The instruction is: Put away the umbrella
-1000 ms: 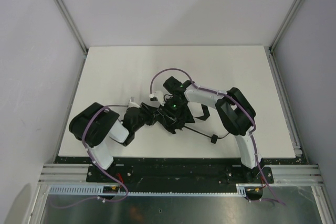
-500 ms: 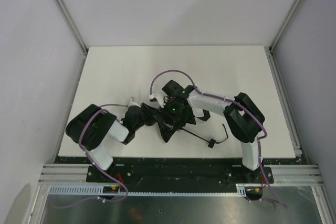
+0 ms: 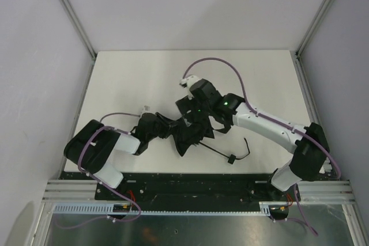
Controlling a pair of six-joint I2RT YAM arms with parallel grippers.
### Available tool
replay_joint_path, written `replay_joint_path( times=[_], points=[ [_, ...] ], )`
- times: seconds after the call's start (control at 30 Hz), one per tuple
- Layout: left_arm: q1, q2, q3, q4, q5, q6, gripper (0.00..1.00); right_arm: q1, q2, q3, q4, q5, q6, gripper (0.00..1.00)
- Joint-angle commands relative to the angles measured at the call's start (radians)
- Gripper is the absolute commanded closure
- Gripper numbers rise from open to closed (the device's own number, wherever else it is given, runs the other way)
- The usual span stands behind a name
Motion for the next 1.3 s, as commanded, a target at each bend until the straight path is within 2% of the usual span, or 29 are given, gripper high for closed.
replay_joint_path(
  times=[0.0, 0.13, 0.3, 0.4, 0.53, 0.6, 0.67, 0.7, 0.73, 0.77, 0.8, 0.83, 0.9, 0.97, 1.07, 1.13, 1.27],
  points=[
    [-0.011, -0.019, -0.001, -0.208, -0.050, 0.097, 1.00, -0.126, -0.094, -0.141, 0.005, 0.106, 0.452, 0.07],
    [-0.012, -0.030, 0.003, -0.210, -0.045, 0.105, 1.00, -0.229, -0.248, -0.407, 0.145, 0.009, 0.767, 0.02],
    [-0.014, -0.047, 0.004, -0.210, -0.043, 0.112, 1.00, -0.329, -0.405, -0.662, 0.215, 0.052, 1.077, 0.01],
    [-0.019, -0.058, 0.004, -0.210, -0.045, 0.110, 1.00, -0.345, -0.392, -0.713, 0.236, 0.063, 1.212, 0.01],
    [-0.025, -0.066, 0.006, -0.209, -0.049, 0.108, 1.00, -0.338, -0.297, -0.727, 0.291, 0.067, 1.321, 0.01],
    [-0.025, -0.067, 0.007, -0.209, -0.049, 0.107, 1.00, -0.330, -0.246, -0.729, 0.316, 0.076, 1.368, 0.08],
    [-0.028, -0.071, 0.007, -0.208, -0.052, 0.107, 1.00, -0.312, -0.211, -0.730, 0.344, 0.148, 1.394, 0.21],
    [-0.029, -0.076, 0.005, -0.208, -0.056, 0.109, 1.00, -0.306, -0.200, -0.730, 0.362, 0.187, 1.394, 0.29],
    [-0.030, -0.080, 0.004, -0.207, -0.060, 0.112, 1.00, -0.300, -0.192, -0.730, 0.382, 0.229, 1.389, 0.45],
    [-0.030, -0.085, 0.003, -0.206, -0.065, 0.115, 1.00, -0.298, -0.188, -0.729, 0.401, 0.268, 1.377, 0.67],
    [-0.030, -0.092, 0.000, -0.206, -0.070, 0.117, 1.00, -0.296, -0.191, -0.727, 0.418, 0.304, 1.355, 0.83],
    [-0.030, -0.099, -0.002, -0.205, -0.071, 0.119, 1.00, -0.295, -0.197, -0.721, 0.424, 0.336, 1.321, 0.92],
    [-0.030, -0.114, -0.008, -0.203, -0.074, 0.123, 1.00, -0.284, -0.211, -0.679, 0.411, 0.399, 1.214, 0.98],
    [-0.031, -0.126, -0.013, -0.199, -0.074, 0.128, 1.00, -0.260, -0.221, -0.624, 0.432, 0.459, 1.050, 0.99],
    [-0.032, -0.132, -0.022, -0.193, -0.073, 0.124, 1.00, -0.245, -0.236, -0.607, 0.610, 0.485, 0.815, 1.00],
    [-0.032, -0.129, -0.024, -0.186, -0.073, 0.122, 1.00, -0.256, -0.230, -0.605, 0.761, 0.437, 0.703, 1.00],
    [-0.032, -0.123, -0.027, -0.172, -0.074, 0.113, 1.00, -0.279, -0.176, -0.583, 0.995, 0.338, 0.624, 1.00]
  ],
)
